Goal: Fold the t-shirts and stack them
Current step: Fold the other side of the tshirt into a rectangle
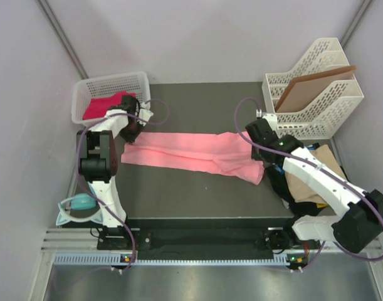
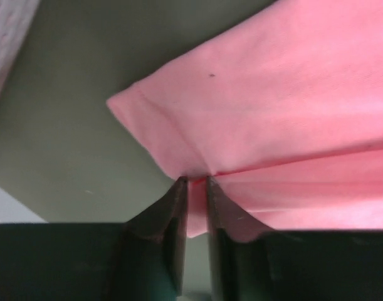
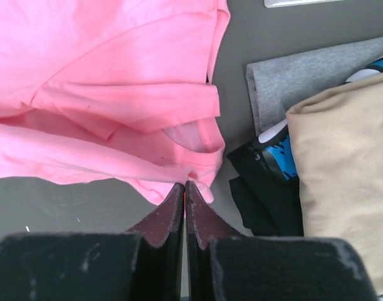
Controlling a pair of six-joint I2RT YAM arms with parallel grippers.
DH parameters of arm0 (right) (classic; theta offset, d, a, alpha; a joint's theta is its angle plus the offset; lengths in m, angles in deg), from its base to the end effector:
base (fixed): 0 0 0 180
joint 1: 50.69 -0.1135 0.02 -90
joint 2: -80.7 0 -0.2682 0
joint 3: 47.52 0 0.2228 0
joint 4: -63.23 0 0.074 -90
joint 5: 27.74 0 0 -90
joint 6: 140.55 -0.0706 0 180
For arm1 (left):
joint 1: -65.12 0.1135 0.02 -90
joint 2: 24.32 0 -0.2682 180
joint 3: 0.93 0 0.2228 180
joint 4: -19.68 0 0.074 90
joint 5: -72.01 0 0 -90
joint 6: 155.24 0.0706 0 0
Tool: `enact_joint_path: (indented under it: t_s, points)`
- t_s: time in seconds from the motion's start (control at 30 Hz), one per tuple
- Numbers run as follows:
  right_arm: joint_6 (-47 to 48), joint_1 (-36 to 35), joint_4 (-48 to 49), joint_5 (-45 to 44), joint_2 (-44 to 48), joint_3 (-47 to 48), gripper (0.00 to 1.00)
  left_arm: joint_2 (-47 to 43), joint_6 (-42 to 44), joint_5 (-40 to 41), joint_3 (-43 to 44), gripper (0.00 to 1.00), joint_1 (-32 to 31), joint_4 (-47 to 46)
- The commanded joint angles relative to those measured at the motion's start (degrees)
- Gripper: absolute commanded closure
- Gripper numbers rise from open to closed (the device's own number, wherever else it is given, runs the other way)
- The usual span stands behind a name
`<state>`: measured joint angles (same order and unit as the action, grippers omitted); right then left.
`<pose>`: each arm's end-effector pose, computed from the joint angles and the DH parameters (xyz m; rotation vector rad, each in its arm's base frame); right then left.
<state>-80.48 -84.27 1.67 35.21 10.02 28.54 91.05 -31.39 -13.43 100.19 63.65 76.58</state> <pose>0.2088 0.1001 0.2738 0.0990 2.4044 -0.1069 0.3975 -0.0046 0.1644 0.8431 2.7099 0.2399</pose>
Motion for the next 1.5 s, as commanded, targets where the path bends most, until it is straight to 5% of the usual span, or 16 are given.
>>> enact_joint_path:
  t_s: [0.0,0.03,0.1,0.13,0.27,0.5,0.7,0.93,0.97,1.1,1.2,1.47]
  points:
    - [2.95,1.76,3.83,1.20,-2.88,3.98,1.00,-2.60,-1.32,3.09,2.84,0.53,0.51,-3.04]
    - [3.47,2.03,4.53,1.56,-3.50,4.15,1.00,-4.00,-1.50,3.79,2.75,0.46,0.51,-3.91]
    - [3.92,2.55,5.24,2.08,-5.08,4.42,1.00,-5.76,-2.12,4.06,2.84,0.12,0.51,-4.19]
    - [4.27,2.73,5.59,2.26,-5.52,4.50,1.00,-6.73,-2.29,3.62,2.66,0.10,0.51,-3.84]
    - [5.41,4.40,7.78,3.49,-8.94,5.64,1.00,-15.25,-3.52,0.73,-0.14,0.07,-0.10,-2.53]
    - [6.99,7.91,10.51,5.42,-16.59,8.72,1.00,-26.86,-3.17,-4.20,-19.36,0.07,-3.97,-5.58]
    - [7.17,10.90,10.34,7.27,-25.47,16.27,1.00,-22.57,-3.70,-3.25,-25.46,0.10,-4.15,-10.68]
    - [6.38,14.94,7.09,13.32,-34.96,28.57,1.00,-14.66,-3.00,-1.30,-20.90,0.13,-3.18,-10.35]
    - [6.38,16.52,5.69,15.95,-37.75,31.81,0.97,-14.56,-3.00,-1.39,-20.55,0.13,-3.01,-10.08]
    - [7.34,18.02,1.56,14.66,-43.84,38.68,0.48,-16.05,-2.47,-1.66,-22.29,0.14,-2.83,-9.99]
    - [7.78,17.94,0.32,9.66,-44.03,39.23,0.31,-18.33,-1.94,-1.57,-24.57,0.14,-2.66,-10.16]
    - [7.35,12.51,5.68,13.33,-24.00,21.84,0.36,-24.57,-2.12,-3.93,-27.14,0.14,-2.48,-6.75]
